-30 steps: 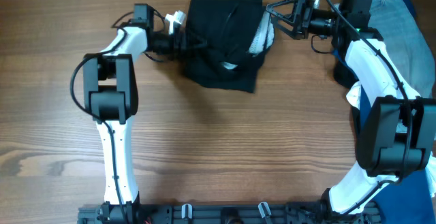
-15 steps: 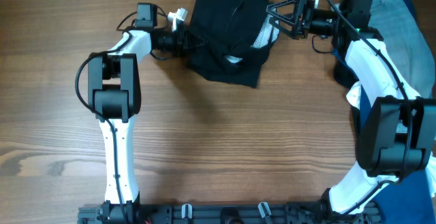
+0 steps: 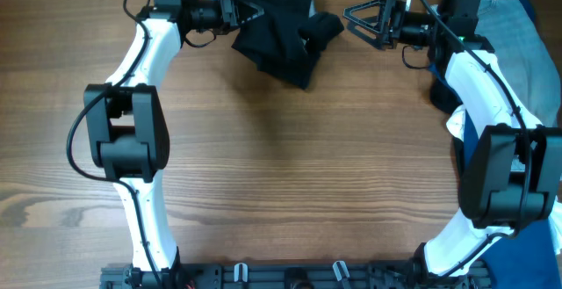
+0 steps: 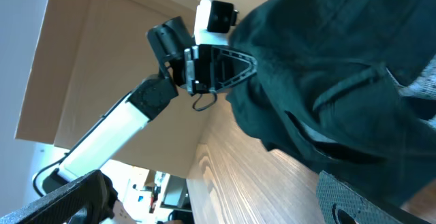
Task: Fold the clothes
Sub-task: 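Drag the black trousers to the table's top-left corner with the left gripper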
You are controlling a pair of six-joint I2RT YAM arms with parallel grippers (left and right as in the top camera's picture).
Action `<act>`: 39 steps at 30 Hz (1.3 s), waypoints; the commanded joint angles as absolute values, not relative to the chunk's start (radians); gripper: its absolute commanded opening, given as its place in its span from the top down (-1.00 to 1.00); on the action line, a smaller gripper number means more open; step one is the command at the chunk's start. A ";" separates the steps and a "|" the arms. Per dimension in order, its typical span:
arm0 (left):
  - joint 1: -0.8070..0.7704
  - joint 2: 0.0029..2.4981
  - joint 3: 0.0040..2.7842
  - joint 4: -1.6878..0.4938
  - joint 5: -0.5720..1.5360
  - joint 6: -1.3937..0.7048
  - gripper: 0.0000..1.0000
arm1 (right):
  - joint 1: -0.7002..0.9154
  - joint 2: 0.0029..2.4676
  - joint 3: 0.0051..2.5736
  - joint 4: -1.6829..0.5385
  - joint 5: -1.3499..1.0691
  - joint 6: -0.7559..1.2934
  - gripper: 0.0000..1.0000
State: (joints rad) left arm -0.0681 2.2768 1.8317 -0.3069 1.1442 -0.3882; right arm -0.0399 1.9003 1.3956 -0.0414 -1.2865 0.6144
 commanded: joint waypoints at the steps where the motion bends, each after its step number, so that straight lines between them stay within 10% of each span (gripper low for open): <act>1: -0.045 2.223 1.833 -0.282 1.142 -0.405 0.92 | -0.036 1.865 1.386 -0.034 -1.299 0.561 -1.00; 28: 0.240 2.053 1.833 -0.143 1.063 -0.484 0.92 | -0.036 1.865 1.386 -0.034 -1.317 0.522 -0.99; 39: 0.379 1.958 1.833 -0.485 0.938 -0.271 0.92 | -0.036 1.865 1.386 -0.034 -1.317 0.497 -0.99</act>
State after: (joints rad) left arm 0.3573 1.9839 1.8294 -0.4816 0.9474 -0.3519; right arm -0.0399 1.8996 1.3956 -0.0391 -1.2911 0.5320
